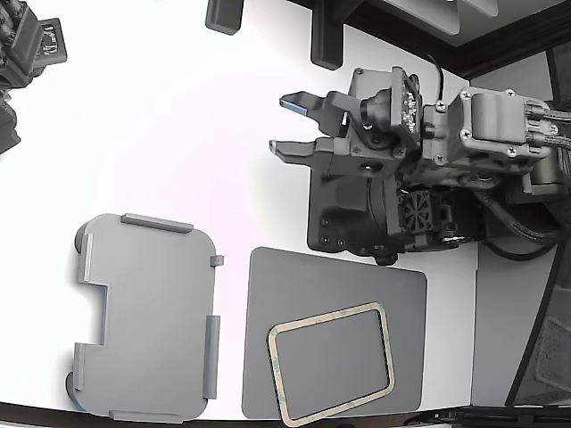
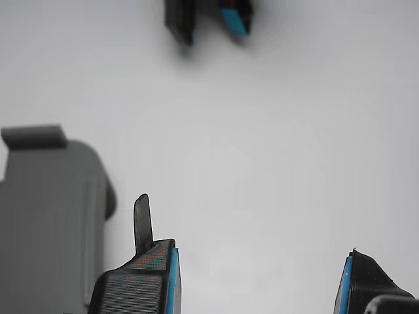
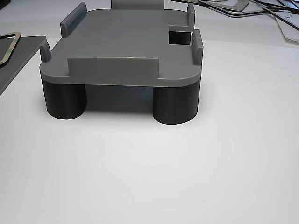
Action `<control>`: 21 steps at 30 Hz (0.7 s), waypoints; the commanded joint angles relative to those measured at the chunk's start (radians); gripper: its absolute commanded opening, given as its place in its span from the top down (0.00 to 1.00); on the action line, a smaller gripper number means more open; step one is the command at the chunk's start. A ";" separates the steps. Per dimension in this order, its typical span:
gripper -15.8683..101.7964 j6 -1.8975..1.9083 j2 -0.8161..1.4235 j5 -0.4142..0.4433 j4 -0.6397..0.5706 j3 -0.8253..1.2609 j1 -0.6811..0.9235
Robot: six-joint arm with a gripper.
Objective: Move top rectangular frame to the holder.
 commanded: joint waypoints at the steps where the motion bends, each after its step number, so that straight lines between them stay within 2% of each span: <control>1: 0.02 0.037 -0.089 0.008 0.025 -0.118 0.063; 7: 0.02 0.138 -0.290 0.035 0.198 -0.252 0.253; 13: 0.02 0.282 -0.410 0.091 0.299 -0.316 0.451; 21: 0.02 0.584 -0.606 0.078 0.502 -0.477 0.736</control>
